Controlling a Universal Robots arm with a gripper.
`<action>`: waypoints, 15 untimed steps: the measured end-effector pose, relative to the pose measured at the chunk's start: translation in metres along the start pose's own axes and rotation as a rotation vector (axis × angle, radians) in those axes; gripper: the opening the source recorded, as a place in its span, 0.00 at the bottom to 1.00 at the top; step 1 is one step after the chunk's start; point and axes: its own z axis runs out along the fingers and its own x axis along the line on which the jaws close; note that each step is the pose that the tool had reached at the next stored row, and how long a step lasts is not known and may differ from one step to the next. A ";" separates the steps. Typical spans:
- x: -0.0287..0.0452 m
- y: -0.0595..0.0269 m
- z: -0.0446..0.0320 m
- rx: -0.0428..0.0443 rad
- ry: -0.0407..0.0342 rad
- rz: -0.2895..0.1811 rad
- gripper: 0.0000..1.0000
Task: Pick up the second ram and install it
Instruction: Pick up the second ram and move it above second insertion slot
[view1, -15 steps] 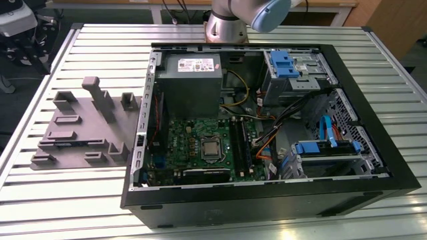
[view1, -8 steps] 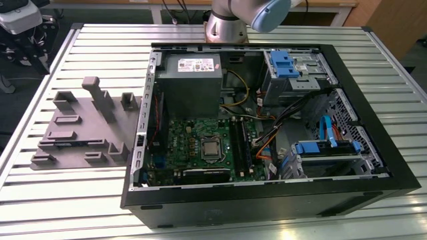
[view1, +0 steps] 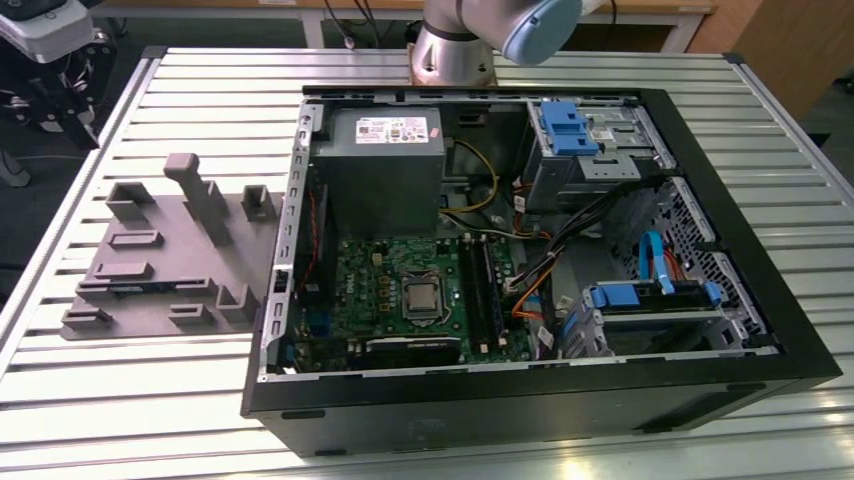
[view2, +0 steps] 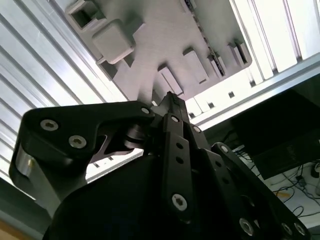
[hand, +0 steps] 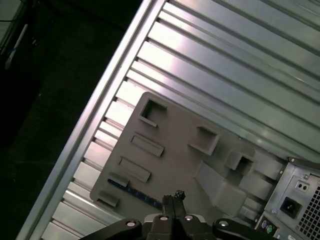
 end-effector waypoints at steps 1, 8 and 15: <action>0.0003 0.0000 0.0000 0.0000 0.0002 -0.013 0.11; 0.0024 -0.0004 0.0000 -0.0001 0.0011 -0.086 0.11; 0.0069 -0.0049 0.0001 0.0009 -0.0002 -0.126 0.11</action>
